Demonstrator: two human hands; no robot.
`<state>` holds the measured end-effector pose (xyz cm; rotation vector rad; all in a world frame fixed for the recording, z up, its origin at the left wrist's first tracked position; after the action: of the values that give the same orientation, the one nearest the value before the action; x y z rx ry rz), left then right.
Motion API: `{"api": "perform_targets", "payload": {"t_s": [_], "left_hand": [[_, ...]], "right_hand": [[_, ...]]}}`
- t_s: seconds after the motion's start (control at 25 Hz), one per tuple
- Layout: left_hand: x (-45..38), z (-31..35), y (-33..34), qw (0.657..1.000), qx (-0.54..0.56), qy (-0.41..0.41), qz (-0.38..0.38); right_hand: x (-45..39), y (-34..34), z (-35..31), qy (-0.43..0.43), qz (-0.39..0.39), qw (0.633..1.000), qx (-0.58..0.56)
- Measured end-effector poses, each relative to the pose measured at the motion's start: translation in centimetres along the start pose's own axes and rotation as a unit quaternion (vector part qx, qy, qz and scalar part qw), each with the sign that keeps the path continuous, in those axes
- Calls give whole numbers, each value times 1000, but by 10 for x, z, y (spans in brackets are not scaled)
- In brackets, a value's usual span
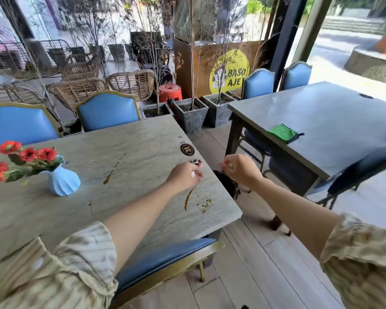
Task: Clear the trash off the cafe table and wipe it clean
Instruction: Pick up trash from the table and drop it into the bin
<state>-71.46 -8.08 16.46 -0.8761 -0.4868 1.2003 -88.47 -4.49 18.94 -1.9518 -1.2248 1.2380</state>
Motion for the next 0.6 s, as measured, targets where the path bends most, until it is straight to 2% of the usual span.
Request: {"api": "perform_targets", "payload": {"t_s": [0.16, 0.28, 0.36, 0.44, 0.52, 0.6], "left_hand": [[-18, 36, 40, 996, -69, 36, -40], [-46, 60, 77, 996, -73, 14, -39], [-65, 77, 105, 998, -38, -41, -14], [-79, 86, 135, 991, 34, -130, 11], [-89, 92, 173, 964, 128, -234, 22], [-98, 94, 207, 936, 185, -298, 28]], "right_hand": [[-1, -17, 53, 6, -22, 1000, 11], [-11, -19, 100, 21, -46, 998, 34], [-18, -21, 137, 30, -71, 997, 28], [-27, -30, 172, 53, -78, 996, 2], [-39, -39, 212, 79, -90, 993, -23], [-54, -43, 244, 89, -109, 989, -39]]}}
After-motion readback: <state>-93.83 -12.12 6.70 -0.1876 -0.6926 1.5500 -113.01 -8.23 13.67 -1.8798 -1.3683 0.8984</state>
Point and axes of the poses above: each hand's wrist, its own x-axis away from the middle knuckle, its own y-axis out of the palm, z = x × y, the point moved 9 cm from there along -x, towards the middle knuckle, and after that the axes turned 13 degrees about z, right-handed, at the moved point
